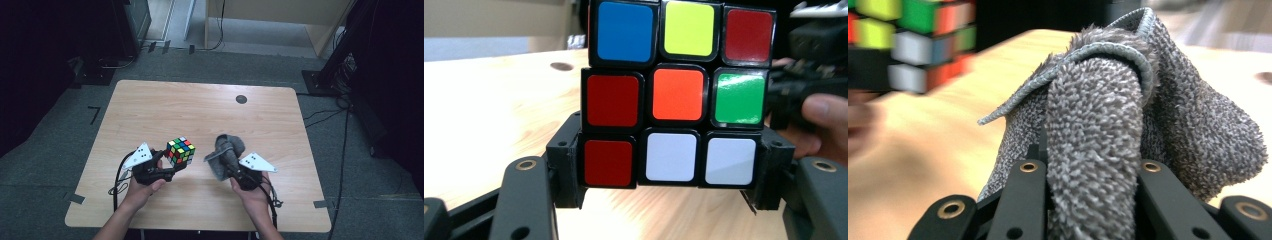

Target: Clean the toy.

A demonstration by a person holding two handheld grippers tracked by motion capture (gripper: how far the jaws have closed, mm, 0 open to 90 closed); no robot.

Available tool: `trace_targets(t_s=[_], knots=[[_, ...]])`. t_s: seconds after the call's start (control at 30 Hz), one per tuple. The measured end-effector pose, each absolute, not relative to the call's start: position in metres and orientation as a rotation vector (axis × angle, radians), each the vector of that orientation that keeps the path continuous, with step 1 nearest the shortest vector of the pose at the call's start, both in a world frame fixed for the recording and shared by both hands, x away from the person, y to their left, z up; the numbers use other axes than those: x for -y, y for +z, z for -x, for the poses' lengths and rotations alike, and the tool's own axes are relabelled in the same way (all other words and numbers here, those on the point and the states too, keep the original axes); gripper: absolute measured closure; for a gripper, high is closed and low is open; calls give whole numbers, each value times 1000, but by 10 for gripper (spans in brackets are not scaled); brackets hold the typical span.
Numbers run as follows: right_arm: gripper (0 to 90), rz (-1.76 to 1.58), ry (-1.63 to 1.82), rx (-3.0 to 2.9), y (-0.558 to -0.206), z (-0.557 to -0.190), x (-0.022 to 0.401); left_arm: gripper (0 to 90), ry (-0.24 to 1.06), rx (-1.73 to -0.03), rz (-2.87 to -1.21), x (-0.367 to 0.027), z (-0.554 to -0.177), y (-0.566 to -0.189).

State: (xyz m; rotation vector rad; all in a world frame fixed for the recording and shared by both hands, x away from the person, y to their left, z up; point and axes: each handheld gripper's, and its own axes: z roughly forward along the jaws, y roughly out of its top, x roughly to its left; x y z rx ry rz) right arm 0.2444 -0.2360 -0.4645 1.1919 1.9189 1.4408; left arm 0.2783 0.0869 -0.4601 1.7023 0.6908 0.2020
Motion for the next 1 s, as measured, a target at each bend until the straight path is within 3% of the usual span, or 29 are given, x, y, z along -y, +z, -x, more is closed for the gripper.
trace_targets(t_s=[0.23, 0.53, 1.0], knots=[[765, -1282, 1282, -1879, -480, -258, 264, 343, 322, -864, -1814, -82, -291, -478], [754, -1306, 1233, -1945, -499, -267, 258, 343, 383, -994, -1963, -69, -303, -496], [750, -1300, 1233, -1966, -502, -267, 255, 334, 442, -994, -2075, -53, -306, -510]])
